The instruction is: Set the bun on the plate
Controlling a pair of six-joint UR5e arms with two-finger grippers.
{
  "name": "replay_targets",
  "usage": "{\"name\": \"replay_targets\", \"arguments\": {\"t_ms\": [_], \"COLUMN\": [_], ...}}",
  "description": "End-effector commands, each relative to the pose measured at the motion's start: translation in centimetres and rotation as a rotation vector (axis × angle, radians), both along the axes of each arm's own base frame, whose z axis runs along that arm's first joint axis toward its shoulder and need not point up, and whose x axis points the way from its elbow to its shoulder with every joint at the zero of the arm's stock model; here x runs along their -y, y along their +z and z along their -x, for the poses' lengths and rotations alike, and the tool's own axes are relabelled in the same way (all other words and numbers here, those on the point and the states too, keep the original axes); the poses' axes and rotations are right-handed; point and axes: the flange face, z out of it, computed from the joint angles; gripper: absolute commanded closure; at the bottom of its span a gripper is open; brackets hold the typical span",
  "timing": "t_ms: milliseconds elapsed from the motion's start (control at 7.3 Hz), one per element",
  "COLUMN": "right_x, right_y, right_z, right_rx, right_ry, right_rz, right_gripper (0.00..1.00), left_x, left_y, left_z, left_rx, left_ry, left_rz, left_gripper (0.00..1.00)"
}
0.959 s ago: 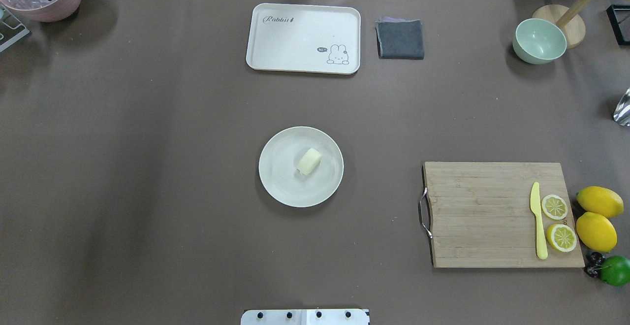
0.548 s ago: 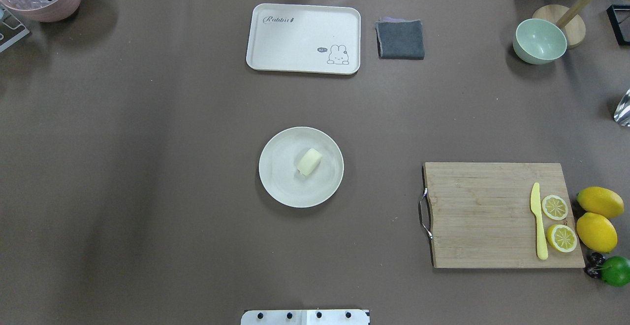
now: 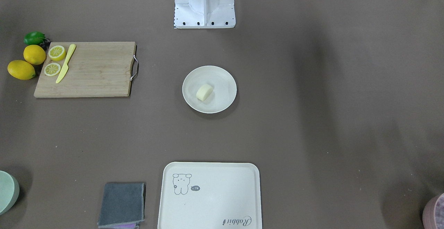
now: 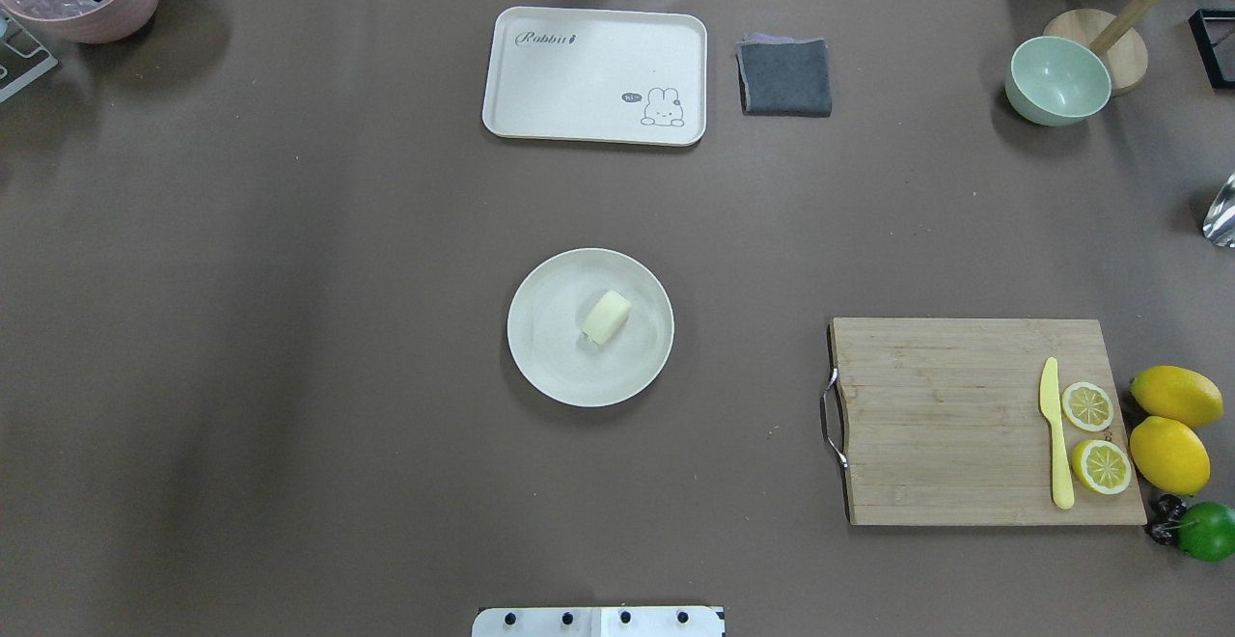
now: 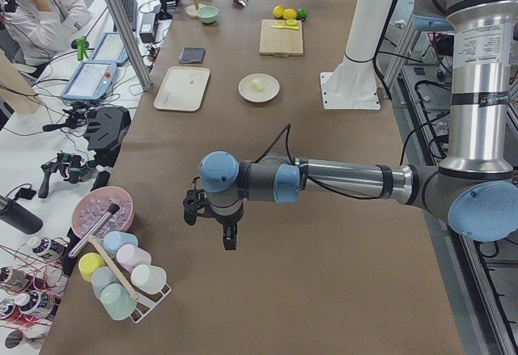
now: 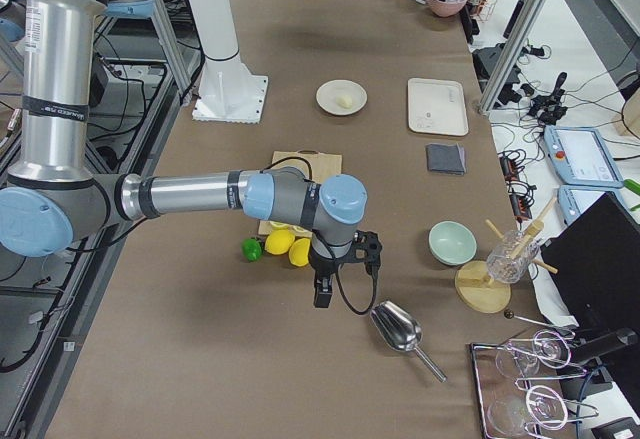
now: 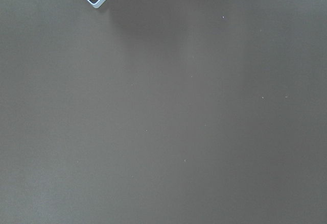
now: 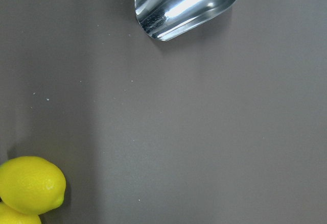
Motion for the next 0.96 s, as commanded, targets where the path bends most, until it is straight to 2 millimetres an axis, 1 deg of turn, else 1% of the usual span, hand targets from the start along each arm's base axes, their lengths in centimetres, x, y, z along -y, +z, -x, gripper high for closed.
{"name": "replay_targets", "arguments": {"t_ms": [0,137,274,411,685,822], "right_x": [-0.6,-1.1,-1.9,-1.9,-1.8,-1.8], "right_y": [0.9,2.1,2.8,2.3,1.1,1.0], "right_z": [-0.7,-0.7,-0.7,-0.8,-1.7,-1.7], "right_rx": [0.01,0.014,0.011,0.008,0.003,0.0], "right_ry": [0.018,0.016,0.013,0.015,0.035,0.035], "right_rz": [-0.026,0.003,0.011,-0.002,-0.027,-0.03], "right_gripper": [0.0,0.0,0.0,0.0,0.0,0.0], "left_x": [0.0,0.1,-0.1,-0.7,-0.7,-1.0], "left_y": [-0.1,-0.2,0.7,1.3,1.3,1.6], "left_z": [0.0,0.1,0.1,0.2,0.3,0.8], "left_rx": [0.0,0.0,-0.002,0.002,0.02,0.093], "left_ry": [-0.001,-0.002,-0.001,-0.001,-0.001,-0.001], "left_rz": [-0.001,-0.004,0.011,0.02,0.018,0.011], "left_gripper": [0.02,0.02,0.02,0.02,0.02,0.02]}}
